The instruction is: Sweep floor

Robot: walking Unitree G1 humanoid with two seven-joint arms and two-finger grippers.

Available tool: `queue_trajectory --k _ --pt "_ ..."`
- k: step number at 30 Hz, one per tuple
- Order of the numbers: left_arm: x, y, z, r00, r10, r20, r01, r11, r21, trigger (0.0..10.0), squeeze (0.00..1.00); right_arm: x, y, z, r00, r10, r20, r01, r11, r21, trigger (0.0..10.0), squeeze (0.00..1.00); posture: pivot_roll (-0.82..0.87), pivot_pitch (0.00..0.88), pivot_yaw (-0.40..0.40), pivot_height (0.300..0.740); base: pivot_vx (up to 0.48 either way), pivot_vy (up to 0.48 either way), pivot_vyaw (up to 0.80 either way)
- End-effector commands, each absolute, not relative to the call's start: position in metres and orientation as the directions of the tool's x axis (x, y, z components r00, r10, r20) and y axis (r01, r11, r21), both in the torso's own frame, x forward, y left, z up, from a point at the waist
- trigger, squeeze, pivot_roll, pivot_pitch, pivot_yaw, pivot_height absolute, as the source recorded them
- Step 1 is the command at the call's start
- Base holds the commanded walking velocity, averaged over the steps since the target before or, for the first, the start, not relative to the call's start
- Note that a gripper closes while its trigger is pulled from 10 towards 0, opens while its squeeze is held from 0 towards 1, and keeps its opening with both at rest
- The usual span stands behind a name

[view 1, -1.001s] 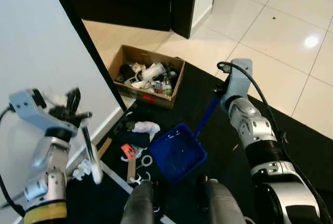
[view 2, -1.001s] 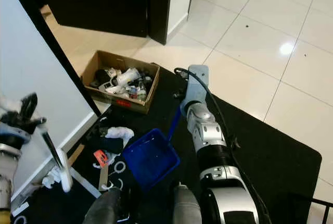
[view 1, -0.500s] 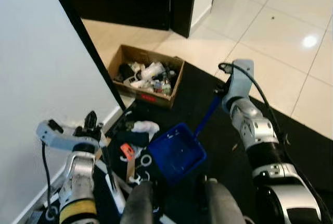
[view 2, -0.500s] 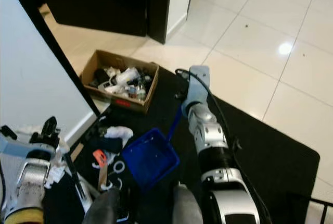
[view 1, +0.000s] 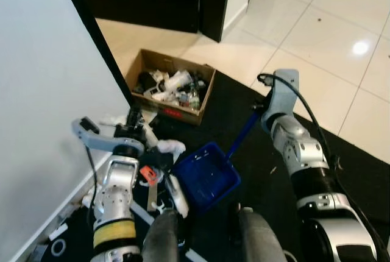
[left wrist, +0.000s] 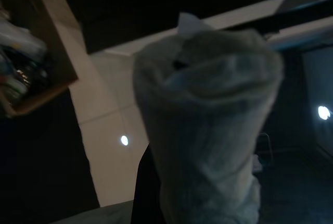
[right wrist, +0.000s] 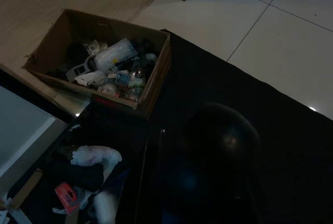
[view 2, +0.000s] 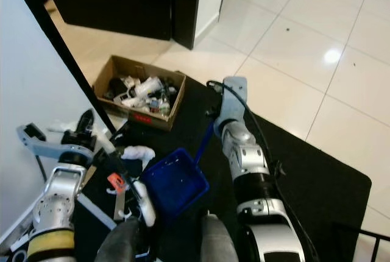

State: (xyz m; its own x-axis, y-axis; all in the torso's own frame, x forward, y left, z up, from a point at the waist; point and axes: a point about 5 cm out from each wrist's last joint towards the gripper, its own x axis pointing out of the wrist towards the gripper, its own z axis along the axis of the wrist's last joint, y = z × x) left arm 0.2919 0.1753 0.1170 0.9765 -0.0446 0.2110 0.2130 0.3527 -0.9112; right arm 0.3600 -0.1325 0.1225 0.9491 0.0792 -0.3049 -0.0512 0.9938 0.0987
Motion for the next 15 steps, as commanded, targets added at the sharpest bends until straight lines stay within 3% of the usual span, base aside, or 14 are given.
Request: queue_trajectory --k 1,6,8,12,14,15 --pt "0.289 0.139 0.118 0.973 -0.04 0.229 0.233 0.165 -0.958 10.0 0.0 0.351 -0.132 0.101 0.915 0.089 -0.393 -0.043 0.991 0.123 10.0 0.0 -0.09 0.275 -0.022 0.74 0.0 0.0 0.0" --pt "0.29 0.131 0.133 0.96 -0.066 0.273 0.28 0.152 -0.948 10.0 0.0 0.35 -0.133 0.101 0.915 0.086 -0.395 -0.04 0.991 0.124 10.0 0.0 -0.08 0.276 -0.02 0.74 0.0 0.0 0.0" --pt "0.29 0.134 0.146 0.943 -0.111 0.313 0.331 0.24 -0.913 10.0 0.0 0.35 -0.133 0.101 0.915 0.084 -0.395 -0.037 0.991 0.126 10.0 0.0 -0.07 0.277 -0.016 0.74 0.0 0.0 0.0" --pt "0.289 0.173 0.167 0.911 -0.204 0.358 0.403 0.616 -0.677 10.0 0.0 0.35 -0.132 0.1 0.913 0.086 -0.398 -0.035 0.991 0.132 10.0 0.0 -0.05 0.28 -0.008 0.74 0.0 0.0 0.0" --pt "0.288 0.196 0.179 0.906 -0.201 0.371 0.396 0.709 -0.584 10.0 0.0 0.349 -0.131 0.099 0.912 0.087 -0.4 -0.036 0.99 0.134 10.0 0.0 -0.05 0.279 -0.008 0.74 0.0 0.0 0.0" --pt "0.288 0.196 0.179 0.906 -0.201 0.371 0.396 0.709 -0.584 10.0 0.0 0.349 -0.131 0.099 0.912 0.087 -0.4 -0.036 0.99 0.134 10.0 0.0 -0.05 0.279 -0.008 0.74 0.0 0.0 0.0"
